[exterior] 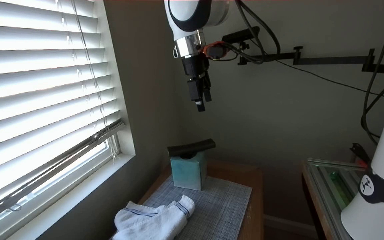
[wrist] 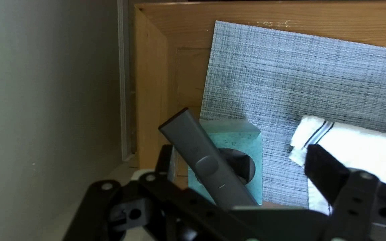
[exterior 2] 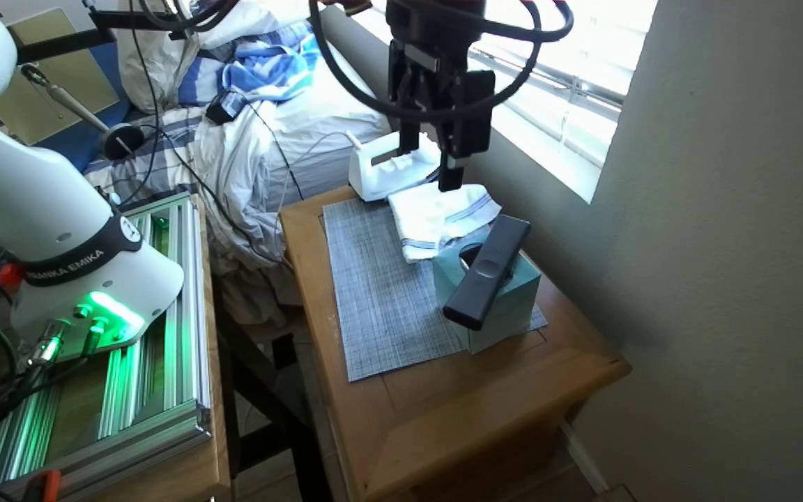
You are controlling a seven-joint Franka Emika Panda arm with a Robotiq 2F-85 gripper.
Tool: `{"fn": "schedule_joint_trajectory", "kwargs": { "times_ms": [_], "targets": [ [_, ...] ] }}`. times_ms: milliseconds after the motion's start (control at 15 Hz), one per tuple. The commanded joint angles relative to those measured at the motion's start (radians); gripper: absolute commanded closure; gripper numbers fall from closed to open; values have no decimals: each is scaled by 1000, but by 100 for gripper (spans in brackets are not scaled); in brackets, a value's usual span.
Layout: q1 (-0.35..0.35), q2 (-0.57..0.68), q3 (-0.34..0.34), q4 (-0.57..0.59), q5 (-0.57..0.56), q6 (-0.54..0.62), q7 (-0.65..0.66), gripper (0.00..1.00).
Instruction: Remove the black remote from the blue box and put it on the white towel
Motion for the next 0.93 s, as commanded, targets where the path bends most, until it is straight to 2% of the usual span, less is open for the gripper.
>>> {"fn": "schedule_joint_trajectory", "kwargs": {
  "times_ms": [0,200,533,600,667,867],
  "targets": [
    [-10,91,19,6,-25,128,-152,0],
    [-14,204,35,35,-22,204,-272,0],
    [-40,404,49,143,-87,231,-310,0],
    [-47,420,52,163,-79,220,-303,0],
    [-42,356,60,92,-69,230,-278,0],
    [-54,414,62,143,-71,229,-282,0]
  ]
}}
